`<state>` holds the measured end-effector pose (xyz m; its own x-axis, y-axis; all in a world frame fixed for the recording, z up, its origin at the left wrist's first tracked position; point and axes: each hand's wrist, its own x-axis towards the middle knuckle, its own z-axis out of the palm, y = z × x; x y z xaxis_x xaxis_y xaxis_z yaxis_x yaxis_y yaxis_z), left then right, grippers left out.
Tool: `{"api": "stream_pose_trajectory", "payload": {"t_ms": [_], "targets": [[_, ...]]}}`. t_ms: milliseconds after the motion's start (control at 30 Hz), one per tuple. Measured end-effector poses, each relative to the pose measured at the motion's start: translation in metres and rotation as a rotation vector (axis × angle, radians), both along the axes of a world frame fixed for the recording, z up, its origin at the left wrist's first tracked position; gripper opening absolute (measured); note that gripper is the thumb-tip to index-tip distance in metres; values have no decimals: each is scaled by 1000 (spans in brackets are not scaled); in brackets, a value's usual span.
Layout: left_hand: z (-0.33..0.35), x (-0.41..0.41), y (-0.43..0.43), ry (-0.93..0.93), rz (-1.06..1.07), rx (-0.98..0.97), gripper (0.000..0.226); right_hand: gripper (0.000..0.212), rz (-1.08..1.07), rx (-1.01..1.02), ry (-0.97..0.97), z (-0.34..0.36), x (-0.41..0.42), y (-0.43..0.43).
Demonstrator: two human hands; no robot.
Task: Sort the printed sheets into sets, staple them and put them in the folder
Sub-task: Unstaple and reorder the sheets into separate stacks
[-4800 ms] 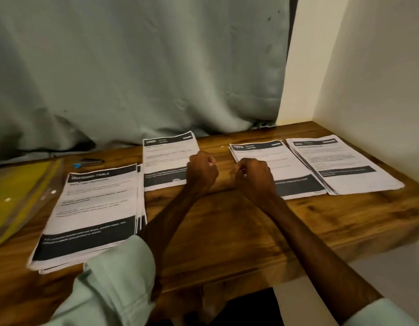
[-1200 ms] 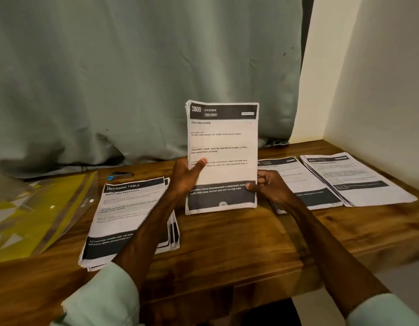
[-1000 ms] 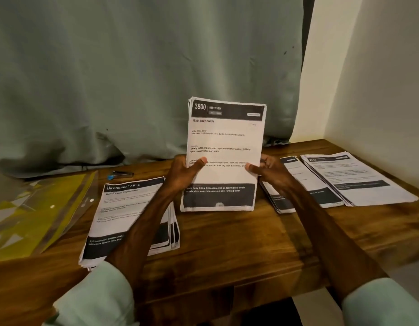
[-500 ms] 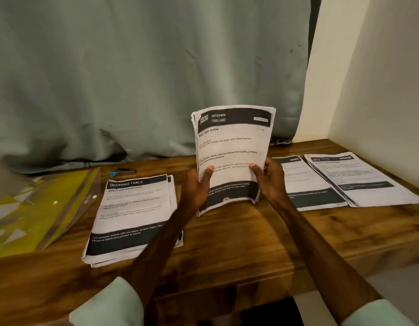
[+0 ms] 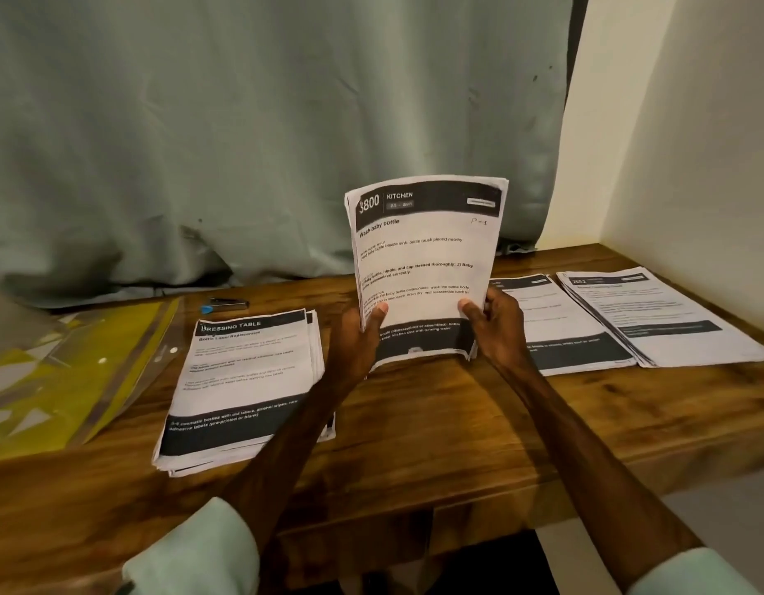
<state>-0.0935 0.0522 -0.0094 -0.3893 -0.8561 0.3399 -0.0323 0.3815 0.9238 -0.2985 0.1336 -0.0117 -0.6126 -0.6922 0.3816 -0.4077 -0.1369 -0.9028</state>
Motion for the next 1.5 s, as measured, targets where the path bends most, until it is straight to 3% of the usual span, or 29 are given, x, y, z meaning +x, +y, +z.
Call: {"api": "stream_pose_trajectory", "payload": {"t_ms": [100, 467, 533, 633, 767, 900, 1100, 1367, 1500], "targets": [[4, -2, 1, 1, 2, 12, 11, 30, -11, -11, -20, 4, 1, 1], [19, -2, -10, -102, 32, -67, 33, 29, 134, 214, -14, -11, -11, 24], [24, 2, -19, -112, 81, -61, 34, 20, 135, 235, -113, -17, -15, 27], [28, 8, -30, -144, 127, -14, 34, 32, 200, 244, -356, -21, -16, 31], [29, 13, -34, -171, 106, 26, 35, 36, 249, 288, -448, -21, -15, 37], [28, 21, -40, -142, 43, 113, 37, 34, 302, 320, -569, -13, -14, 44], [16, 24, -51, -92, -52, 346, 42, 25, 317, 337, -599, 0, -17, 58], [-4, -15, -60, -246, -112, 592, 44, 13, 151, 435, -637, 14, -42, 59], [-8, -32, -67, -372, -104, 593, 46, 14, 61, 493, -570, 7, -53, 53]]}}
